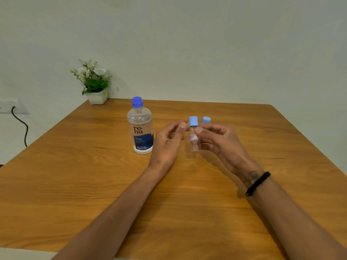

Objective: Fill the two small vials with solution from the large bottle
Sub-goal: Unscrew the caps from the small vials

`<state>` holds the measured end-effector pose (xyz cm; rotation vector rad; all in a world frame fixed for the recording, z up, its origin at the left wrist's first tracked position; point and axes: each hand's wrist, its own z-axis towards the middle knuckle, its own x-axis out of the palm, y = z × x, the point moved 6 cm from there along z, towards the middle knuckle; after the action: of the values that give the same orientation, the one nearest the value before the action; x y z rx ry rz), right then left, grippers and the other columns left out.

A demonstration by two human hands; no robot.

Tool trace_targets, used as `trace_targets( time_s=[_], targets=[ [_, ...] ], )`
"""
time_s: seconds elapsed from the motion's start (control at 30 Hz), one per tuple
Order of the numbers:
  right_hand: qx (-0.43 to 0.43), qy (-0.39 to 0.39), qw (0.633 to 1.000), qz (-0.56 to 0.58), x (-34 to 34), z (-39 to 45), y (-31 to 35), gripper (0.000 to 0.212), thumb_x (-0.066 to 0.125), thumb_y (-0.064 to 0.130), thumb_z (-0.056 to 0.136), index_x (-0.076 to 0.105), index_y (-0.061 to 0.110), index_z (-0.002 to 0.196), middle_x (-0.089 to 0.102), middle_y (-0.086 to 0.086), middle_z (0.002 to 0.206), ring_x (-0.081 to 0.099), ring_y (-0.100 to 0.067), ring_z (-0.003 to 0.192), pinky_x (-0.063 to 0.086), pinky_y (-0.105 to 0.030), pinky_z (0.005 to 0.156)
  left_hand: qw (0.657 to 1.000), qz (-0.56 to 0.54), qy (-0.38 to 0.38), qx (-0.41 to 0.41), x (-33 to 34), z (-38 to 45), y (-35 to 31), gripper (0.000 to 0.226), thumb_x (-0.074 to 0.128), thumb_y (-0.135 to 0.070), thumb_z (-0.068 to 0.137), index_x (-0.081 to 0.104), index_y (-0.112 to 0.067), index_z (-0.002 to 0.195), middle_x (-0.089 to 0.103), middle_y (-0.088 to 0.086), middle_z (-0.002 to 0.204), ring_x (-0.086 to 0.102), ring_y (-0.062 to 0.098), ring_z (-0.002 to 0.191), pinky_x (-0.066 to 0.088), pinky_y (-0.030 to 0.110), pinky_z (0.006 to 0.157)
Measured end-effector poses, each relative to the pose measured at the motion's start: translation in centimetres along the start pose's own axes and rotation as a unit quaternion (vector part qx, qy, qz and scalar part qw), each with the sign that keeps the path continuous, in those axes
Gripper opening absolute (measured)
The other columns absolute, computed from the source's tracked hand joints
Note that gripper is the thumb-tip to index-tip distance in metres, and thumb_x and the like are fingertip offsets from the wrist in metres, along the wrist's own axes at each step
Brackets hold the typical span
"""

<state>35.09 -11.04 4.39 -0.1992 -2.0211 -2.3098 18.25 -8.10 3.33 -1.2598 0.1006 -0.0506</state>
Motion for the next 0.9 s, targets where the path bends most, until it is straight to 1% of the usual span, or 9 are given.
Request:
trace_targets(
  time_s=[0.07,0.1,0.17,0.23,0.33,0.53,0.7,0.77,0.9],
  targets=[
    [0.041,0.037,0.998,0.026,0.5,0.0,-0.7,0.021,0.079,0.016,0.088,0.080,0.003,0.104,0.080,-0.017,0.101,0.075,-0.026,0.086,0.065,-0.034,0.074,0.994,-0.075,0.028,-0.067,0.1,0.3,0.6,0.028,0.057,-0.030,0.107,0.071,-0.027,0.131,0.078,-0.007,0.117,0.070,0.004,0.100,0.058,0.030,0.086],
    [0.060,0.054,0.996,0.039,0.7,0.0,-1.1,0.029,0.080,0.017,0.086,0.078,-0.001,0.109,0.079,-0.018,0.104,0.076,-0.027,0.089,0.067,-0.037,0.076,0.988,-0.112,0.050,-0.095,0.3,0.3,0.9,0.029,0.056,-0.029,0.107,0.071,-0.025,0.132,0.077,-0.004,0.121,0.070,0.009,0.106,0.056,0.039,0.094],
    [0.091,0.075,0.991,0.067,0.9,0.1,-1.5,0.044,0.078,0.016,0.087,0.071,-0.011,0.121,0.076,-0.022,0.113,0.075,-0.034,0.095,0.068,-0.044,0.082,0.971,-0.175,0.094,-0.130,0.7,0.3,0.9,0.033,0.054,-0.027,0.108,0.068,-0.015,0.135,0.075,0.004,0.127,0.068,0.016,0.113,0.052,0.046,0.102],
    [0.117,0.091,0.985,0.093,1.0,0.1,-1.8,0.051,0.076,0.014,0.088,0.065,-0.016,0.128,0.073,-0.024,0.118,0.074,-0.036,0.094,0.067,-0.047,0.086,0.958,-0.215,0.119,-0.150,0.7,0.3,0.8,0.033,0.053,-0.024,0.108,0.068,-0.012,0.134,0.074,0.008,0.130,0.067,0.018,0.114,0.049,0.047,0.104],
    [0.144,0.123,0.974,0.123,1.2,0.1,-2.1,0.047,0.071,0.012,0.090,0.065,-0.014,0.129,0.072,-0.027,0.112,0.075,-0.030,0.090,0.066,-0.042,0.087,0.943,-0.251,0.150,-0.159,0.6,0.4,0.6,0.031,0.055,-0.021,0.107,0.070,-0.013,0.133,0.073,0.010,0.131,0.066,0.018,0.114,0.048,0.046,0.107],
    [0.145,0.176,0.966,0.119,1.3,0.1,-1.9,0.044,0.064,0.012,0.097,0.063,-0.011,0.134,0.073,-0.028,0.119,0.076,-0.025,0.095,0.065,-0.036,0.088,0.938,-0.251,0.184,-0.151,0.4,0.5,0.5,0.033,0.057,-0.019,0.106,0.068,-0.014,0.137,0.071,0.009,0.136,0.056,0.018,0.101,0.056,0.033,0.093],
    [0.126,0.164,0.975,0.081,0.8,0.2,-1.9,0.040,0.070,0.015,0.093,0.070,-0.005,0.127,0.075,-0.024,0.118,0.076,-0.025,0.099,0.063,-0.041,0.094,0.948,-0.223,0.183,-0.136,0.5,0.5,0.3,0.034,0.059,-0.016,0.105,0.067,-0.013,0.137,0.074,0.007,0.130,0.066,0.006,0.085,0.052,0.042,0.103],
    [0.117,0.154,0.978,0.077,0.8,0.3,-2.0,0.040,0.071,0.015,0.092,0.071,-0.005,0.127,0.075,-0.026,0.120,0.076,-0.028,0.102,0.063,-0.042,0.093,0.953,-0.217,0.164,-0.131,0.4,0.6,0.2,0.032,0.061,-0.015,0.103,0.069,-0.012,0.134,0.076,0.008,0.126,0.071,0.007,0.089,0.051,0.045,0.106],
    [0.101,0.141,0.982,0.076,0.9,0.4,-2.0,0.041,0.070,0.013,0.093,0.070,-0.008,0.128,0.074,-0.028,0.123,0.074,-0.030,0.106,0.062,-0.043,0.095,0.961,-0.212,0.129,-0.120,0.1,0.8,0.4,0.029,0.066,-0.014,0.100,0.072,-0.011,0.128,0.077,0.012,0.124,0.072,0.019,0.111,0.054,0.042,0.106]
  ],
)
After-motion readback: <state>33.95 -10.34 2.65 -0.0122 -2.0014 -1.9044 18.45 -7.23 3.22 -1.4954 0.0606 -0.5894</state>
